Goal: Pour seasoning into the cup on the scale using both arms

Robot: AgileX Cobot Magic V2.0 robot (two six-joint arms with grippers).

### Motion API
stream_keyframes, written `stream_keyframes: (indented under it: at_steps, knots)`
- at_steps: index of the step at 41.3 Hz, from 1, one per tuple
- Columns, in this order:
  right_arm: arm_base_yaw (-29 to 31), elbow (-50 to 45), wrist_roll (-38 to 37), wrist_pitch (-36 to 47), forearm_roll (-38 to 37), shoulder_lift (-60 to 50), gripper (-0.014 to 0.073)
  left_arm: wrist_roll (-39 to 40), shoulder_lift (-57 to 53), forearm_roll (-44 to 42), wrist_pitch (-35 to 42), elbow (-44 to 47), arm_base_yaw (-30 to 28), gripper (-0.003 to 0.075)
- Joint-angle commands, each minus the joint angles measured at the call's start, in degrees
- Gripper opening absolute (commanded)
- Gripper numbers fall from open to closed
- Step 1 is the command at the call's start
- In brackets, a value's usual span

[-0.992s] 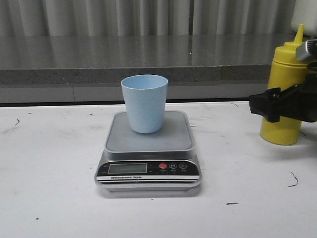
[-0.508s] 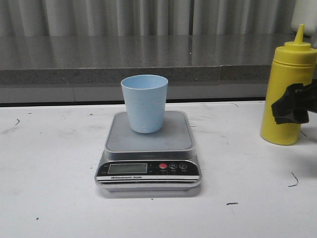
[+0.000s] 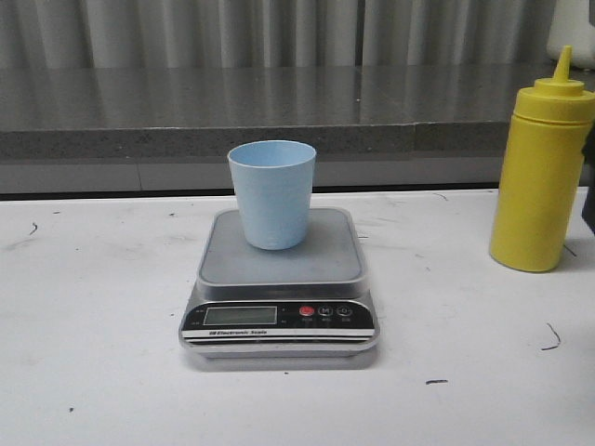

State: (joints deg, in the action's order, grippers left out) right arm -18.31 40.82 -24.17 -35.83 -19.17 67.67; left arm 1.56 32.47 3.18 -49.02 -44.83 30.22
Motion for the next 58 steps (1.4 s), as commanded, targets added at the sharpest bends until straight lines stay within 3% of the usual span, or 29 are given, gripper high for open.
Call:
stream_keyframes:
  at_steps: [1,9,37,50,55,58]
  knots:
    - [-0.32,2.16,6.27,-3.16,6.13,-4.92,0.0653,0.53,0.24,0.43,3.83,-1.45,0.21,0.0346]
    - [-0.32,2.16,14.92,-4.48,15.47,-13.47,0.0653,0.53,0.24,0.43,3.83,-1.45,0.21,0.0346]
    - [-0.32,2.16,15.78,-17.14,15.53,-40.25,0.0653,0.53,0.24,0.43,3.83,-1.45,0.21,0.0346]
    - [-0.32,2.16,15.78,-16.79,15.53,-44.92,0.0652,0.53,0.24,0.43,3.83,-1.45,0.21,0.0346]
    - [-0.32,2.16,15.78,-15.6,15.53,-44.92,0.0598,0.53,0.24,0.43,3.83,-1.45,0.21,0.0346]
    - [-0.32,2.16,15.78,-14.63,15.53,-44.92,0.0511,0.53,0.24,0.43,3.83,-1.45,0.21,0.0346]
